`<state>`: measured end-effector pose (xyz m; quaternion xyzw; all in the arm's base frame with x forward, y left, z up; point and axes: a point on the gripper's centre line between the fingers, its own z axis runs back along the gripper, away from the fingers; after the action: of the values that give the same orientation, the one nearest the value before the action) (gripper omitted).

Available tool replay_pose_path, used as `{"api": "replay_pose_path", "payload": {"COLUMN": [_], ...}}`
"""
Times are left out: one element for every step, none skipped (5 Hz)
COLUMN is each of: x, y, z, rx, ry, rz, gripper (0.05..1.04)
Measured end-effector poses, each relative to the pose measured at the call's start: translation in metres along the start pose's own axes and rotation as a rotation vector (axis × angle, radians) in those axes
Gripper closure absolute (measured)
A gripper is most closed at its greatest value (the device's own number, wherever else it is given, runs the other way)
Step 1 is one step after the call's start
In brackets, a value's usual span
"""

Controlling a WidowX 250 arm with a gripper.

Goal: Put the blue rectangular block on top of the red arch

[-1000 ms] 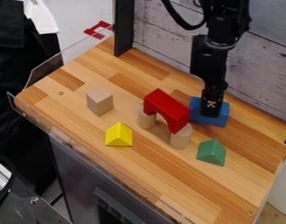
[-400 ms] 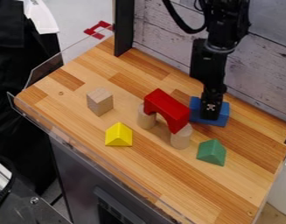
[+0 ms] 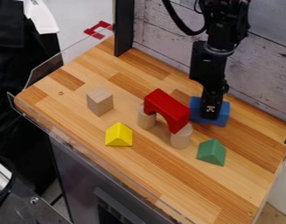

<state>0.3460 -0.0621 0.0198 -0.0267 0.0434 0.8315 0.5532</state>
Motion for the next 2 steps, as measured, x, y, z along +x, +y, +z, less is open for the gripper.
{"api": "replay_pose_path", "payload": {"x": [-0.001,-0.01], "y": [0.007,0.017], "z": [0.0,0.019], "rx": [0.021,0.038], "ry": [-0.033,-0.068], "rz": [-0.046,-0.176], "gripper": [0.521,0.521]}}
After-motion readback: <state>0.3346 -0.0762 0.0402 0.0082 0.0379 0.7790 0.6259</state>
